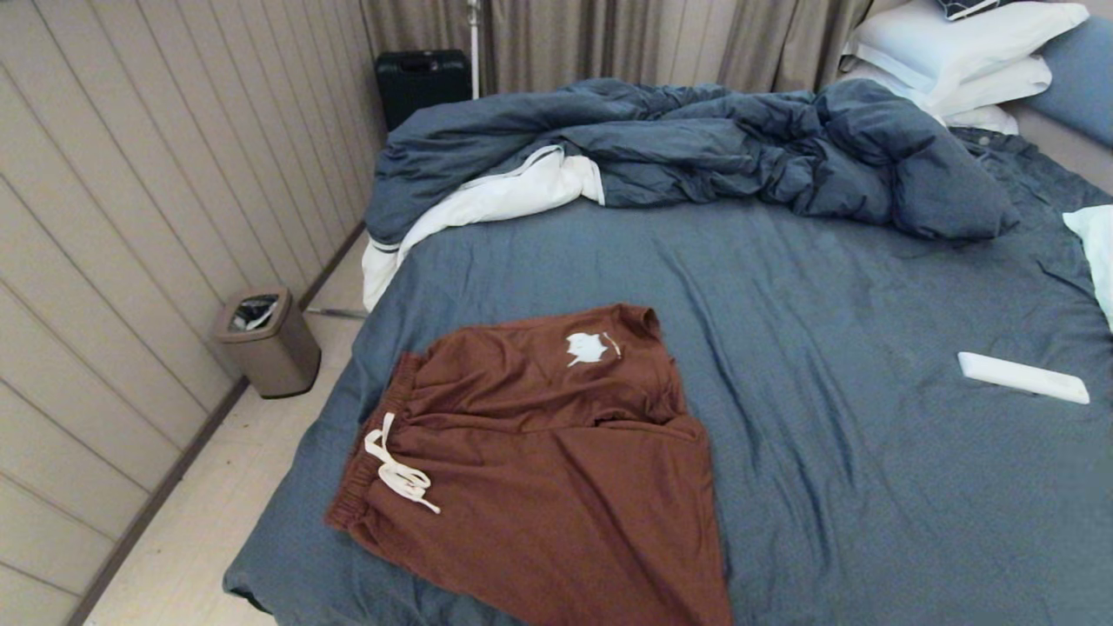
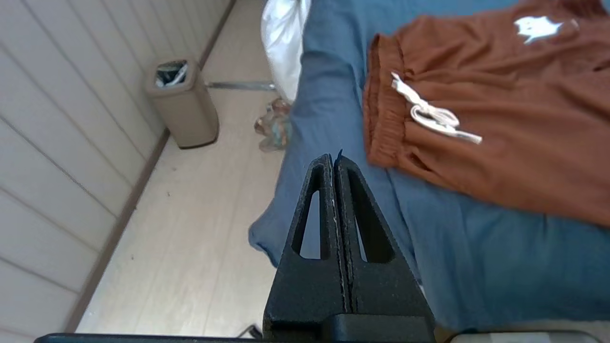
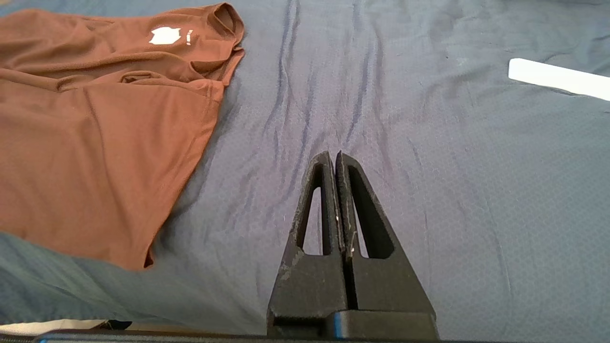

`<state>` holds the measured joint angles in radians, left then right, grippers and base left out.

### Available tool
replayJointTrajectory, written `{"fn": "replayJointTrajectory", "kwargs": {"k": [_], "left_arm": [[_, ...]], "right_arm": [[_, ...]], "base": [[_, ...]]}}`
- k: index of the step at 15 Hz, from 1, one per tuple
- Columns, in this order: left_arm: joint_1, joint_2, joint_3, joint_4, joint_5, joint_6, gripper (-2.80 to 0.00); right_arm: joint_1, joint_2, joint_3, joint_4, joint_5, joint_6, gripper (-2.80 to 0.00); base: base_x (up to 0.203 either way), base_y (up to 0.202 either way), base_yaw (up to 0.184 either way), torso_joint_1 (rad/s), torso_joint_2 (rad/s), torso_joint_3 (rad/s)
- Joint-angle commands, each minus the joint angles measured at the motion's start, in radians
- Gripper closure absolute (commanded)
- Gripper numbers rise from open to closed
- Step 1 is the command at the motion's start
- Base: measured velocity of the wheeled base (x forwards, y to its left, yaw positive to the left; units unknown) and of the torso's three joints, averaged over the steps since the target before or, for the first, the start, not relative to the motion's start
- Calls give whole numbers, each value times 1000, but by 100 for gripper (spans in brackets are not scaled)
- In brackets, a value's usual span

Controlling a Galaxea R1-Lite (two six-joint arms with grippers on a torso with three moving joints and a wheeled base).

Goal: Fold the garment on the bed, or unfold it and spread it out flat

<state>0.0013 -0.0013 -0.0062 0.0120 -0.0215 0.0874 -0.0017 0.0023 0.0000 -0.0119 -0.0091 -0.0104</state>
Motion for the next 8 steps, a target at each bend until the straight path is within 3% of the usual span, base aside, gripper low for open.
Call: {"fn": "replayJointTrajectory", "kwargs": {"k": [1,3,8], "left_arm": [[-1,1,6,-3,5,-25,0],[-1,1,6,-10,26,-101,0],[-1,1,4,-10,26,-98,0]], "right_arm": [[0,4,0,0,0,0,0],[0,4,0,0,0,0,0],[-1,5,0,0,5,-3,0]], "base": [[0,0,0,0,0,0],[0,0,0,0,0,0],[0,0,0,0,0,0]]}}
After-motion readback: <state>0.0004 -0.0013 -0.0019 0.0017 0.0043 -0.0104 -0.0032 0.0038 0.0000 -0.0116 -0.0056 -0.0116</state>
